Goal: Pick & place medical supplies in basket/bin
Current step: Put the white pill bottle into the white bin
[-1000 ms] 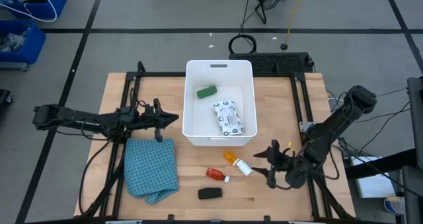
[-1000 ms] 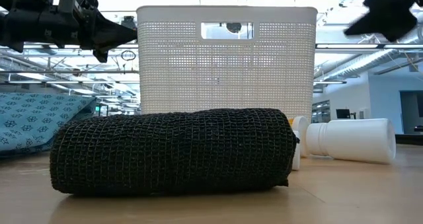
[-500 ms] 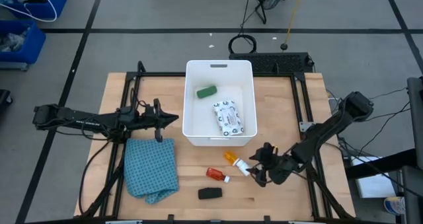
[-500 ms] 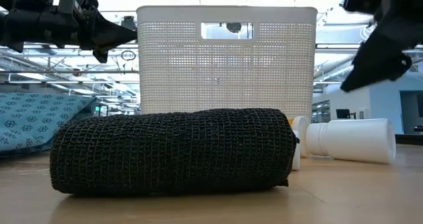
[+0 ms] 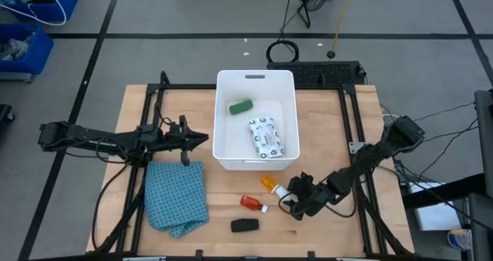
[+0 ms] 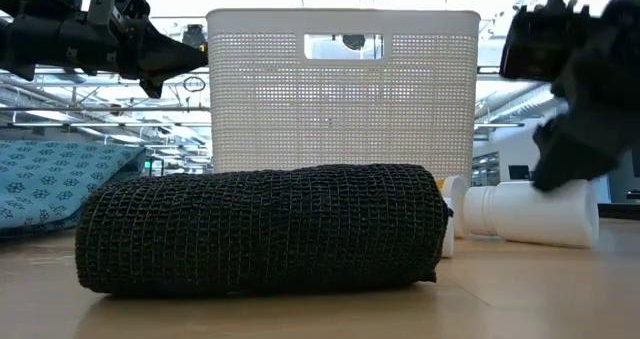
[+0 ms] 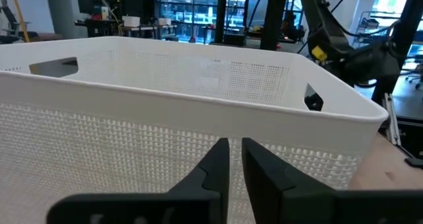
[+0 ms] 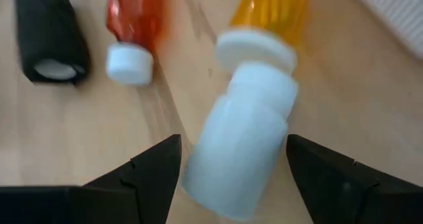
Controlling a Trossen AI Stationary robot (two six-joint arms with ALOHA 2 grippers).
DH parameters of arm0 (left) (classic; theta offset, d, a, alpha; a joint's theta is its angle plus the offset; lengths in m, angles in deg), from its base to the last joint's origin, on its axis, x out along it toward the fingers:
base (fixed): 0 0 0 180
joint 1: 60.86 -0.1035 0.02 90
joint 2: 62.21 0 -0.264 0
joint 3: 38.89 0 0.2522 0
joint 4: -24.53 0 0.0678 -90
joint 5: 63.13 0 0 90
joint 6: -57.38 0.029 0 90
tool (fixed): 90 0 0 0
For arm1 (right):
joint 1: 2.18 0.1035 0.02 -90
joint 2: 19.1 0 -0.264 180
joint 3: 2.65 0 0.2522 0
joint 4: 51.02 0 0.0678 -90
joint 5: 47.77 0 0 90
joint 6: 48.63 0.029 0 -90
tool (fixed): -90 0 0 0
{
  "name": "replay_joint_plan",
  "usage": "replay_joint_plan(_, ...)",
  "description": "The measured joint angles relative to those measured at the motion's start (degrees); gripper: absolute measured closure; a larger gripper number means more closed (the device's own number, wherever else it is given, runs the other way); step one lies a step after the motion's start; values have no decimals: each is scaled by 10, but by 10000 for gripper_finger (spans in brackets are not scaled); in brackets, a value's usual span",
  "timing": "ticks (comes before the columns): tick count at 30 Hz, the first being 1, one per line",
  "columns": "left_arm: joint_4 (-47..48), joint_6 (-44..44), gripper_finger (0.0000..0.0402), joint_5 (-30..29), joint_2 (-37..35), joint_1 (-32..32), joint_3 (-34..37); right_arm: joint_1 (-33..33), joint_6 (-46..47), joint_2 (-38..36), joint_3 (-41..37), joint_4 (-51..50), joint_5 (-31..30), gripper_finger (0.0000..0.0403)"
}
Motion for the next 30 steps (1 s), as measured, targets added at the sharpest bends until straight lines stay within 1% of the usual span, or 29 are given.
replay_joint_plan(3, 0, 0, 354, 0, 0, 0, 0, -4, 0, 22, 0, 1, 21, 130)
replay_joint_plan(7, -1, 0, 360, 0, 0, 0, 0, -8, -3, 34, 2, 3, 27, 135)
replay_joint_plan(11, -1, 0, 369, 0, 0, 0, 0, -8, -30, 24, 0, -1, 22, 164)
replay_joint_plan(17, -1, 0, 381, 0, 0, 0, 0, -8, -92, -18, 0, 2, 20, 242)
replay_joint_plan(22, -1, 0, 393, 0, 0, 0, 0, -8, -145, -74, 0, 11, 20, 243)
replay_joint_plan(25, -1, 0, 398, 0, 0, 0, 0, -6, -212, -125, -1, 33, 20, 243)
replay_joint_plan(28, -1, 0, 397, 0, 0, 0, 0, 0, -317, -185, -1, 80, 22, 239)
replay_joint_plan(30, -1, 0, 388, 0, 0, 0, 0, 1, -406, -229, -1, 95, 43, 238)
